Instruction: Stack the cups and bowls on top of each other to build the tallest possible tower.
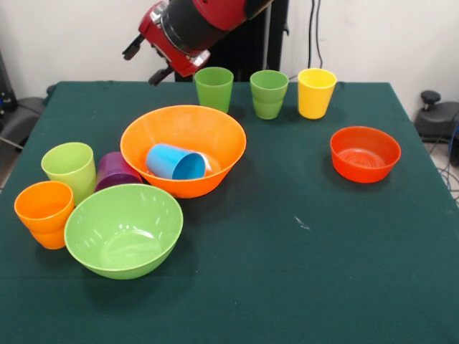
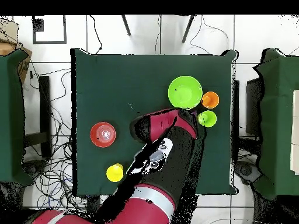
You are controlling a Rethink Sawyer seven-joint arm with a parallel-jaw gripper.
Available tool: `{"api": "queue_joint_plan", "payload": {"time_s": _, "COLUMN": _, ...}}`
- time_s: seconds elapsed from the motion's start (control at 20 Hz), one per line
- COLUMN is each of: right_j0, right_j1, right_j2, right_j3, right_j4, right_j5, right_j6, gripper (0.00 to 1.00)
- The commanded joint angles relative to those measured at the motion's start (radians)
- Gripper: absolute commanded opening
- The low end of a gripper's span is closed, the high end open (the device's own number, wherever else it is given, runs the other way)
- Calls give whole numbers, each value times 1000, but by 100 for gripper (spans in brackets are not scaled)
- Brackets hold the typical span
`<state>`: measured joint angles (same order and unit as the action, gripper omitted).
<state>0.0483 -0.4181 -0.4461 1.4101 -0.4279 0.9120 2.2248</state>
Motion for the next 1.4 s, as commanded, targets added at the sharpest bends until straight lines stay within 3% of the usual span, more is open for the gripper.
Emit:
{"api": "queue_joint_plan", "payload": {"time_s": 0.05, "right_j0": 25, "right_j1": 99, "right_j2": 24, "right_j3": -94, "right_j4": 94, "right_j5": 41, "right_j6": 302, "gripper": 100}}
{"api": "queue_joint_plan", "payload": {"time_s": 0.45, "right_j0": 58, "right_j1": 154, "right_j2": -57, "right_j3": -152, "right_j4": 160, "right_j5": 89, "right_j6": 396, "gripper": 100}}
{"api": "queue_joint_plan", "payload": {"time_s": 0.6, "right_j0": 65, "right_j1": 165, "right_j2": -72, "right_j3": -163, "right_j4": 162, "right_j5": 104, "right_j6": 380, "gripper": 100}}
{"api": "queue_joint_plan", "payload": {"time_s": 0.95, "right_j0": 55, "right_j1": 145, "right_j2": -49, "right_j3": -208, "right_j4": 162, "right_j5": 235, "right_j6": 238, "gripper": 100}}
{"api": "queue_joint_plan", "payload": {"time_s": 1.4, "right_j0": 55, "right_j1": 134, "right_j2": -32, "right_j3": -206, "right_j4": 170, "right_j5": 284, "right_j6": 259, "gripper": 100}}
